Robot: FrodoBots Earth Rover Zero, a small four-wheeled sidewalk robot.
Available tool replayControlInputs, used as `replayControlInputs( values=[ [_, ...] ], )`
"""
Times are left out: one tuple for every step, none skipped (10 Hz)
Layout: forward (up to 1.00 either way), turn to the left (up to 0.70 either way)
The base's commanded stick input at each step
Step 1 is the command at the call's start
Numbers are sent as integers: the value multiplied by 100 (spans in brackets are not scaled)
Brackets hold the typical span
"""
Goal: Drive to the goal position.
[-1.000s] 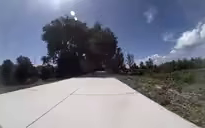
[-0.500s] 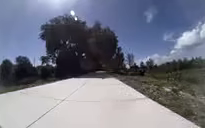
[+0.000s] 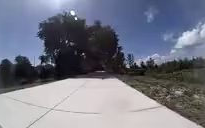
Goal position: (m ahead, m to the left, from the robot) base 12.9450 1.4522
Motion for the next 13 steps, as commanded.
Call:
replayControlInputs(
  values=[
    [84,0],
    [84,0],
    [84,0],
    [84,0],
    [84,0],
    [84,0],
    [84,0],
    [84,0],
    [84,0],
    [84,0],
    [84,0],
    [84,0],
    [84,0]
  ],
)
